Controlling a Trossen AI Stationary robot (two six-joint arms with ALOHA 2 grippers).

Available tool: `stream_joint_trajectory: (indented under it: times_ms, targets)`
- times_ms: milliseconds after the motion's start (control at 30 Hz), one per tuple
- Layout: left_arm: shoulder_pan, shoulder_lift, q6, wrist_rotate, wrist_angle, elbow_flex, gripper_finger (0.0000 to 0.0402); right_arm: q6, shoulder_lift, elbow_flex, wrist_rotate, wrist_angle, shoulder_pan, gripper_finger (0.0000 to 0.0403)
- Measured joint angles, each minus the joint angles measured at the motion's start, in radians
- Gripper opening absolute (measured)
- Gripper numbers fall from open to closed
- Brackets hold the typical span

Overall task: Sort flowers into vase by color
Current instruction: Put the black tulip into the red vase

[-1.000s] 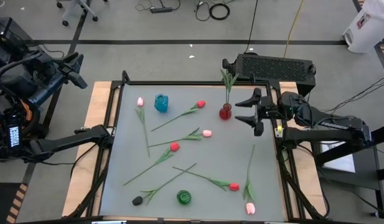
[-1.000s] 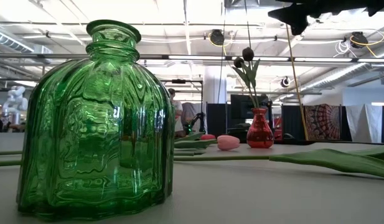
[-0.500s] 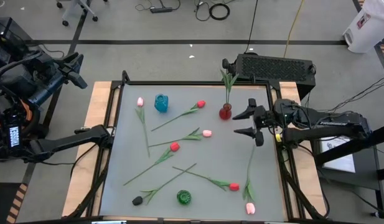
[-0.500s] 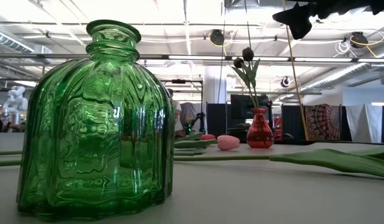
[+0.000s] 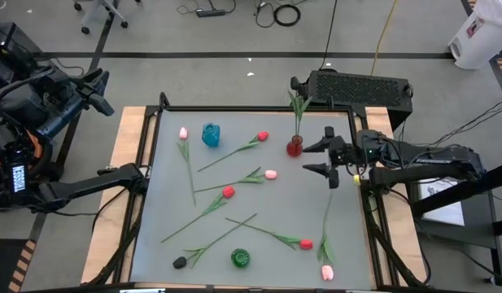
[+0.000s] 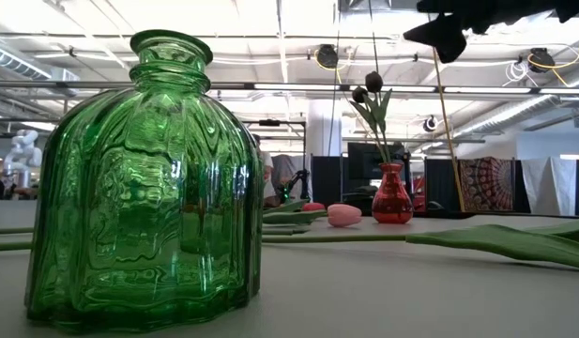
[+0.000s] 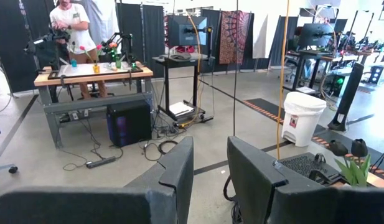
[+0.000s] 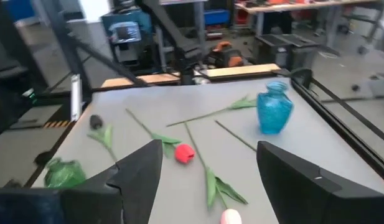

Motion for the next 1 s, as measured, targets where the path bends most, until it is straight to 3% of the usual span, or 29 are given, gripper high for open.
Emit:
stream_joint_trajectory:
  times_ms: [167,400,567,667,1000]
  targets:
    - [0.0,0.0,0.0,0.0,0.0,0.0,0.0105,0.102,0.013,0.0,0.053,-0.001,0.0,0.0253]
    - [0.0,0.009,-0.001,-0.012,0.067,0.0,0.0105,0.204,0.018,0.0,0.048,0.0,0.0,0.0253]
    - [0.0,0.009,-0.002,0.066,0.053,0.0,0.0105,0.255,0.018,0.0,0.047,0.0,0.0,0.0253]
    - [0.0,0.01,-0.021,0.167,0.045,0.0,0.0105,0.254,0.019,0.0,0.047,0.0,0.0,0.0253]
    - [-0.001,0.026,-0.288,0.568,-0.147,0.0,0.0105,0.165,0.018,0.0,0.047,-0.001,0.0,0.0253]
